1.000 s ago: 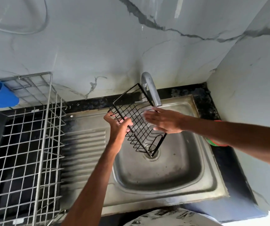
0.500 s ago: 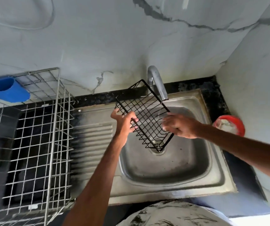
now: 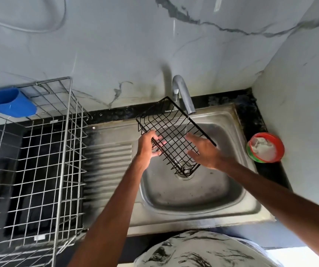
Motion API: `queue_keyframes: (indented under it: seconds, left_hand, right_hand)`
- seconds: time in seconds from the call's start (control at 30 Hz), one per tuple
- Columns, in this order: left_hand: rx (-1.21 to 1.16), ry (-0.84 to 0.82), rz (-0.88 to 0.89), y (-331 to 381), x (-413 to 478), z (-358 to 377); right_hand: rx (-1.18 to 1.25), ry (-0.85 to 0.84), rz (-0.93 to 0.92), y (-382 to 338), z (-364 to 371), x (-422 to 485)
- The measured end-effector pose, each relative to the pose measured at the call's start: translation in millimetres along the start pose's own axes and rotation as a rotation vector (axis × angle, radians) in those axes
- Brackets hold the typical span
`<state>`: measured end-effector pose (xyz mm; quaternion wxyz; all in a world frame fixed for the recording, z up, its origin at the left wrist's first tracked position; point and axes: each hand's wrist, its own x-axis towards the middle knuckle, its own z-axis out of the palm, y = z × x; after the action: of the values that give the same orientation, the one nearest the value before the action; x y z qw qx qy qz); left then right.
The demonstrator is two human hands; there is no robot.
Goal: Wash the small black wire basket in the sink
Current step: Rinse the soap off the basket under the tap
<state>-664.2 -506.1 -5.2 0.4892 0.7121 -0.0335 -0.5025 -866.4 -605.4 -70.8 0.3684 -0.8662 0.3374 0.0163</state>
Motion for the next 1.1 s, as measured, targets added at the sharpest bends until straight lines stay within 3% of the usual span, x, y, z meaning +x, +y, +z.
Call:
queue_keyframes:
  seconds: [0.33, 0.5, 0.6, 0.7, 0.83, 0.93, 1.03, 1.1]
  left_hand:
    - [0.06, 0.141, 0.036, 5, 0, -3]
    - [0.101, 0.135, 0.006, -12, -8, -2]
    - [0.124, 0.082, -0.034, -16, -9, 3]
    - [0.145, -0.018, -0.039, -6, -6, 16]
    - [0.205, -0.131, -0.028, 9, -1, 36]
    - [0.229, -0.209, -0.024, -1, 18, 47]
    - [0.237, -0.249, 0.018, -5, 24, 53]
    - [0.231, -0.231, 0.04, 2, 17, 53]
  right_hand:
    - [0.004, -0.083, 0.057, -17, -1, 4]
    - [0.122, -0.033, 0.137, -19, 6, -4]
    - [0.172, 0.103, 0.187, -16, 11, -9]
    - [0.131, 0.205, 0.092, -10, 10, -13]
    - [-0.041, 0.03, -0.001, 2, 12, 0]
    - [-0.229, 0.104, 0.071, 7, 17, 22]
    - [-0.26, 0.134, 0.16, -2, 22, 38]
    - [-0.317, 0.087, 0.056, -10, 30, 42]
